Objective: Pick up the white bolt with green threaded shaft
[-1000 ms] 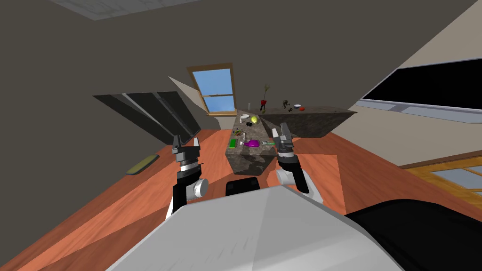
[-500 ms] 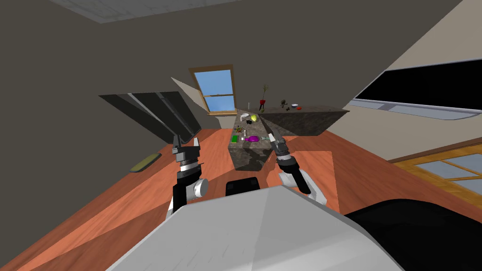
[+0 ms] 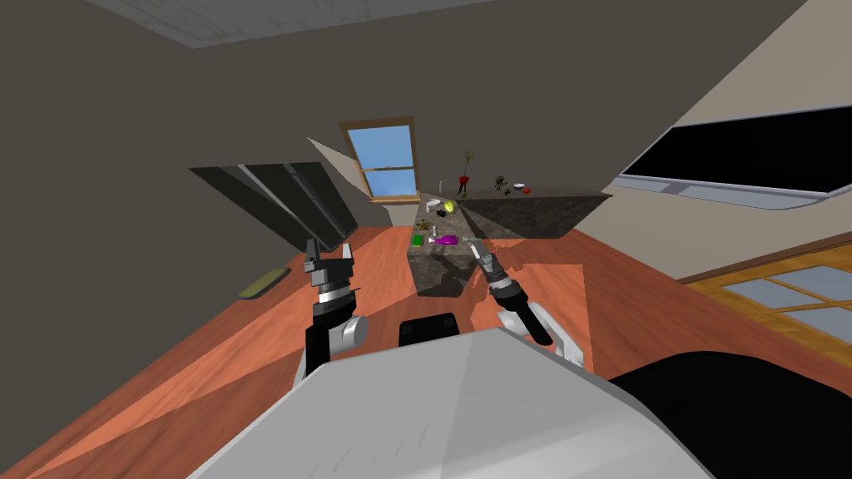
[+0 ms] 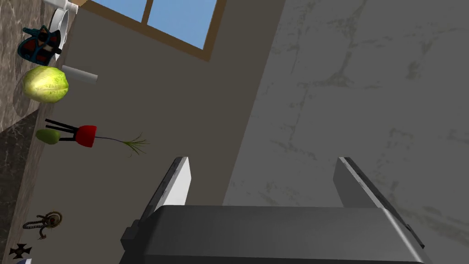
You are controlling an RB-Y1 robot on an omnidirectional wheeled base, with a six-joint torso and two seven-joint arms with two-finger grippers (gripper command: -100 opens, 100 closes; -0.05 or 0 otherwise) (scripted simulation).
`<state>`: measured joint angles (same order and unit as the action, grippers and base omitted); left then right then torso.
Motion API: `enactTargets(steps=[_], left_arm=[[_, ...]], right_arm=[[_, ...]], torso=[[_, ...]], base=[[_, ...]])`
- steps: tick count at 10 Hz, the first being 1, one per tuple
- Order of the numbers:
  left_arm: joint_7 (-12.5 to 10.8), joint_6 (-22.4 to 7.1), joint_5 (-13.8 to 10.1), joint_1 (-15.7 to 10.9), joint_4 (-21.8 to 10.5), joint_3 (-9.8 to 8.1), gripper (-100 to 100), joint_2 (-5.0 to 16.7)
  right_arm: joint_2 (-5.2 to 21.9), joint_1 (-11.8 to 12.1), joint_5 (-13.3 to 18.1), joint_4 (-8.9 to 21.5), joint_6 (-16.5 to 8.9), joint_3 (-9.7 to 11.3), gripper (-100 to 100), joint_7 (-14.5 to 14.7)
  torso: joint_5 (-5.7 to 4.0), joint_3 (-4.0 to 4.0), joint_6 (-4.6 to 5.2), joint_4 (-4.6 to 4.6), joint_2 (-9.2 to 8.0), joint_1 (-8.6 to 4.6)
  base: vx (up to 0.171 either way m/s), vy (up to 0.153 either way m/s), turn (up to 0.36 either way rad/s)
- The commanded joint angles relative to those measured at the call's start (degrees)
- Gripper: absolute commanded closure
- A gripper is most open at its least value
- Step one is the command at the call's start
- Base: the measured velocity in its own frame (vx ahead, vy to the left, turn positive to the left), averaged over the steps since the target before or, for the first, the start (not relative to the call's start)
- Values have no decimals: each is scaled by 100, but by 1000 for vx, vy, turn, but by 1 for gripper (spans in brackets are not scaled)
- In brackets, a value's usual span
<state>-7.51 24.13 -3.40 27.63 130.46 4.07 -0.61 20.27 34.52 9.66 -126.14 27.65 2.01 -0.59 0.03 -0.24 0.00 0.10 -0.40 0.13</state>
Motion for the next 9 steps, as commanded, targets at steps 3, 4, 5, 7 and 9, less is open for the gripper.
enactTargets(steps=[3,4,5,7,9], left_arm=[[0,0,0,0,0,0,0,0],[0,0,0,0,0,0,0,0],[0,0,0,1,0,0,0,0],[0,0,0,0,0,0,0,0],[0,0,0,1,0,0,0,0]], right_arm=[[575,47,232,536,94,88,-100,159],[580,47,232,569,94,88,-100,159],[817,74,337,790,128,124,-100,231],[1060,96,449,1053,162,159,-100,306],[1309,113,566,1311,196,194,-100,386]], torso=[[2,-2,1,2,-2,6],[2,4,-1,-1,8,6],[1,9,0,-3,17,3],[3,5,-1,-2,9,14],[1,12,-1,-4,22,4]], base=[[-109,59,29],[-56,44,20],[-64,46,62],[-78,73,57],[-38,41,53]])
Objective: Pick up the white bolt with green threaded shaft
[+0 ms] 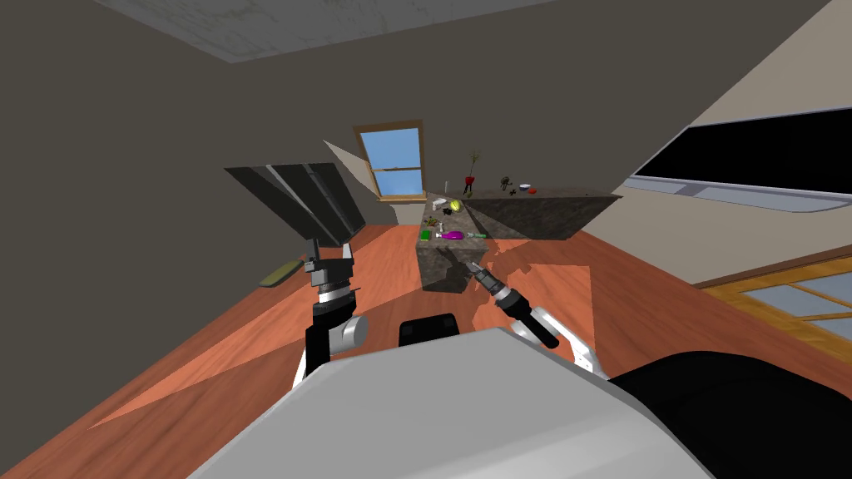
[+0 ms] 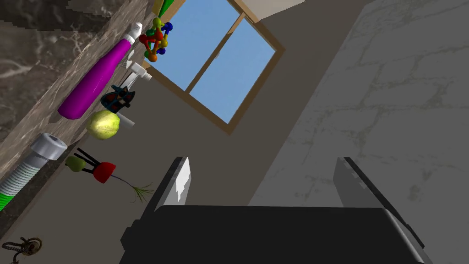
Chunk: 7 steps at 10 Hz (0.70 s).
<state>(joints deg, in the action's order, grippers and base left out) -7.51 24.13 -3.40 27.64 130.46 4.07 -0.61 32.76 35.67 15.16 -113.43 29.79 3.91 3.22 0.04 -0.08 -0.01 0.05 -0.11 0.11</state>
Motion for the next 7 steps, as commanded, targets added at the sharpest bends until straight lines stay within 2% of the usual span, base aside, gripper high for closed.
enactTargets(steps=[1,2,3,4,5,6,7], left_arm=[[0,0,0,0,0,0,0,0],[0,0,0,0,0,0,0,0],[0,0,0,0,0,0,0,0],[0,0,0,0,0,0,0,0],[0,0,0,0,0,0,0,0],[0,0,0,0,0,0,0,0],[0,0,0,1,0,0,0,0]], right_arm=[[286,10,138,286,17,37,-100,89],[316,10,138,306,17,37,-100,89],[579,19,266,549,54,71,-100,176],[579,19,266,580,54,71,-100,176],[802,24,400,825,91,103,-100,267],[850,24,400,859,91,103,-100,267],[1091,25,539,1079,130,135,-100,361]], torso=[[0,0,0,0,0,0],[0,1,-1,-1,2,-2],[-1,3,0,-1,5,-3],[-1,5,-1,-2,9,-1],[0,6,1,-2,10,-2],[0,6,-1,-3,10,0],[0,7,0,-3,12,-3]], base=[[-30,35,91],[-23,28,42],[-13,37,93],[-9,33,49],[-9,40,102],[-5,32,52],[1,43,129]])
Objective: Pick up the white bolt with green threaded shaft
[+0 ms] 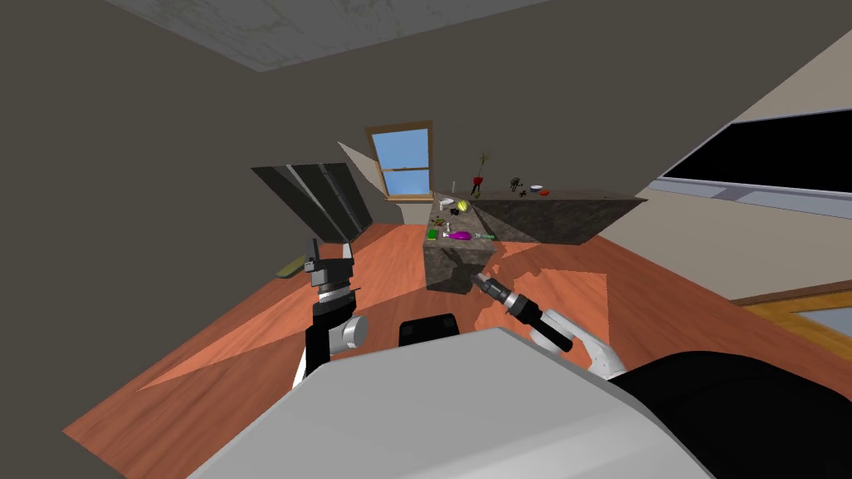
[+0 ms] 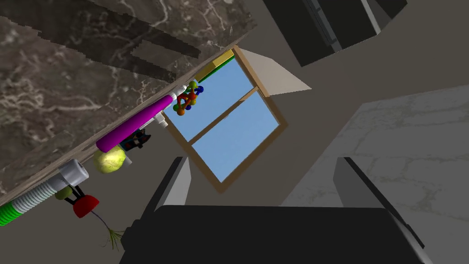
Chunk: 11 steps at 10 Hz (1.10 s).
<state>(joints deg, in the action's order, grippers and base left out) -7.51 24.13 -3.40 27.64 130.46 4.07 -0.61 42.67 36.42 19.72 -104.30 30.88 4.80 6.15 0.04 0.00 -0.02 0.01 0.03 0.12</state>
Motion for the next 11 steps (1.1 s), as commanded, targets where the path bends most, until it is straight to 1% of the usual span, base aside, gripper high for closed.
enactTargets(steps=[1,2,3,4,5,6,7,8,9,10,11], left_arm=[[0,0,0,0,0,0,0,0],[0,0,0,1,0,0,0,0],[0,0,0,0,0,0,0,0],[0,0,0,1,0,0,0,0],[0,0,0,0,0,0,0,0],[0,0,0,1,0,-1,0,0],[0,0,0,0,0,0,0,0],[0,0,0,1,0,-1,0,0],[0,0,0,0,0,0,0,0],[0,0,0,1,0,-1,0,0],[0,0,0,1,0,-1,0,0]], right_arm=[[135,-50,83,230,21,47,-100,67],[386,-51,226,404,62,80,-100,164],[417,-51,226,515,62,80,-100,164],[651,-53,374,689,105,115,-100,263],[704,-53,374,799,105,115,-100,263],[932,-57,526,1079,151,153,-100,363],[997,-57,526,1079,151,153,-100,363],[1206,-64,680,1316,199,192,-100,465],[1298,-64,680,1356,199,192,-100,465],[1490,-72,835,1586,247,231,-100,566],[1605,-72,835,1628,247,231,-100,566]], torso=[[0,0,0,0,0,0],[-1,0,2,0,1,-3],[0,1,0,0,2,-3],[-1,1,3,0,1,-5],[-1,2,0,-1,4,-5],[-2,3,3,-1,5,-7],[-1,4,1,-1,7,-7],[-2,4,3,-1,8,-9],[-2,6,0,-2,10,-8],[-2,6,3,-2,11,-10],[-2,8,1,-3,14,-10]], base=[[2,30,48],[3,34,106],[4,26,61],[11,31,117],[14,22,62],[21,25,131],[22,13,58],[27,21,150],[27,14,57],[40,12,120],[37,7,70]])
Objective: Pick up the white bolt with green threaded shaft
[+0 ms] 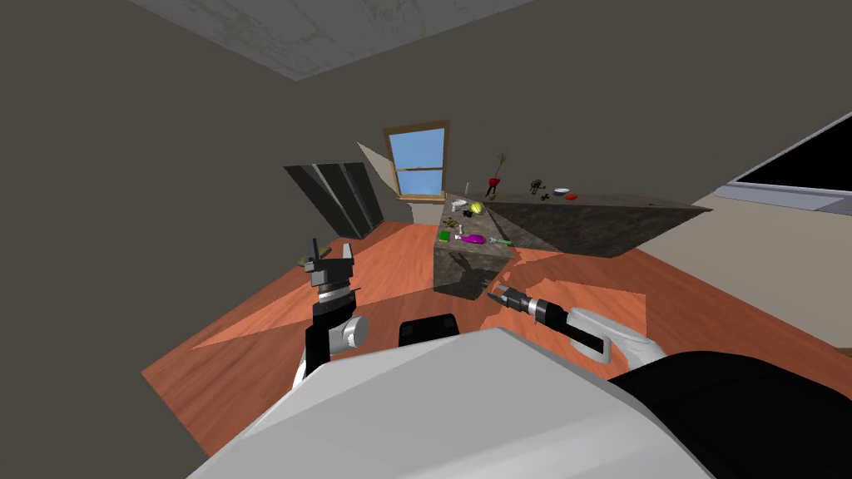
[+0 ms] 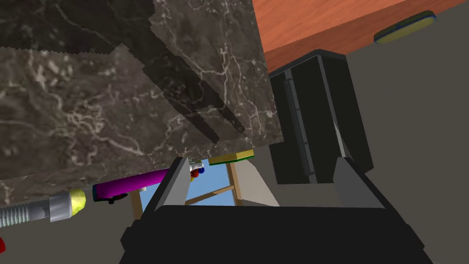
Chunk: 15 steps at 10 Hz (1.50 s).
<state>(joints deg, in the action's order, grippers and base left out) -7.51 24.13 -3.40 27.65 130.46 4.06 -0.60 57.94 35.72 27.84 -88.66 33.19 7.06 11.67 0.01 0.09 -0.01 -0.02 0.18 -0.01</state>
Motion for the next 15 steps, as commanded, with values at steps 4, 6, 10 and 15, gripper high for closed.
enactTargets(steps=[4,6,10,15], left_arm=[[0,0,0,0,0,0,0,0],[0,0,0,0,0,0,0,0],[0,0,0,0,0,0,0,0],[0,0,0,1,0,-1,0,0]], right_arm=[[700,-23,332,588,115,88,-100,214],[1007,-36,482,839,164,130,-100,310],[1595,-73,771,1314,256,209,-100,494],[2337,-156,1155,1951,371,310,-100,738]], torso=[[0,2,-2,-1,3,0],[0,3,-1,-1,5,0],[-1,4,-2,-1,7,-4],[-3,7,2,-3,11,-5]], base=[[41,6,101],[47,2,108],[52,-7,102],[66,-20,103]])
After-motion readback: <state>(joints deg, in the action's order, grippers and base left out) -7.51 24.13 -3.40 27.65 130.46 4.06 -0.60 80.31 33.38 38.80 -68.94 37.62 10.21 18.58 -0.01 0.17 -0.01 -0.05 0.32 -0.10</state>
